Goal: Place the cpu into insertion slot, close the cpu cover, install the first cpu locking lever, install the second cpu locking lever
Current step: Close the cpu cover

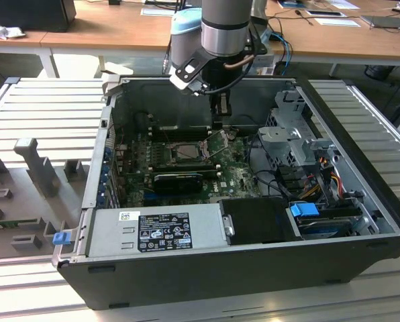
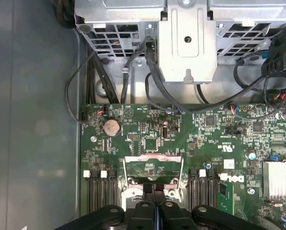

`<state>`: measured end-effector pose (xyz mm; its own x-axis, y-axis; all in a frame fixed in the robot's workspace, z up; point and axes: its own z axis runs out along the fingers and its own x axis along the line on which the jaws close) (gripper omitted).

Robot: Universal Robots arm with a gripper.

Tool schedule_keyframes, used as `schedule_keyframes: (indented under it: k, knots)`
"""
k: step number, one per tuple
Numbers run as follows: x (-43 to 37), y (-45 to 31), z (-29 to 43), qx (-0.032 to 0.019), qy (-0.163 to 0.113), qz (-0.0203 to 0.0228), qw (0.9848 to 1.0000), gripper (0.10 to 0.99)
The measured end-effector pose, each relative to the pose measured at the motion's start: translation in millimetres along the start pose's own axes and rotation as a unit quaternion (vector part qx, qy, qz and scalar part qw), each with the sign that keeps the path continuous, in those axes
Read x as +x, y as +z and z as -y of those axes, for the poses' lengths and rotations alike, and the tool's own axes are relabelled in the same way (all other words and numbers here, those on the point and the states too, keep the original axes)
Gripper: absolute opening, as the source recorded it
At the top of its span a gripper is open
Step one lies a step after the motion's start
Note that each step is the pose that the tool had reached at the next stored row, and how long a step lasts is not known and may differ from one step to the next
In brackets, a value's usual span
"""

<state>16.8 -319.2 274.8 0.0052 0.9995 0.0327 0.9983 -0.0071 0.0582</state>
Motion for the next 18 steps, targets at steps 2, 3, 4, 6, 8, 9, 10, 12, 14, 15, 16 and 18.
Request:
schedule_keyframes:
  k: [2,3,4,6,8,9,10,12,14,15,16,18]
  knots:
    - [0.0,0.2,-3.4,0.0000,0.000,-0.0001,1.0000,0.106]
    - [0.0,0.3,-5.6,0.0001,0.000,0.0000,1.0000,0.106]
    - [0.0,0.5,-8.1,0.0001,0.000,-0.0001,1.0000,0.106]
    - [0.1,0.9,-14.0,0.0002,0.000,0.0000,1.0000,0.106]
    - [0.0,1.4,-15.9,0.0003,0.000,0.0000,1.0000,0.106]
    - [0.0,2.1,-16.4,0.0003,0.000,-0.0001,1.0000,0.106]
    - [0.0,2.6,-16.7,0.0003,0.000,0.0000,1.0000,0.106]
    - [-0.1,4.0,-17.0,0.0002,0.000,0.0000,1.0000,0.106]
    - [-0.3,5.6,-18.0,0.0002,0.000,0.0000,1.0000,0.106]
    - [-0.3,5.9,-19.1,0.0002,0.000,0.0001,1.0000,0.106]
    - [-0.3,6.3,-20.5,0.0003,0.000,0.0001,1.0000,0.106]
    - [-0.3,7.9,-28.4,0.0003,0.000,0.0000,1.0000,0.106]
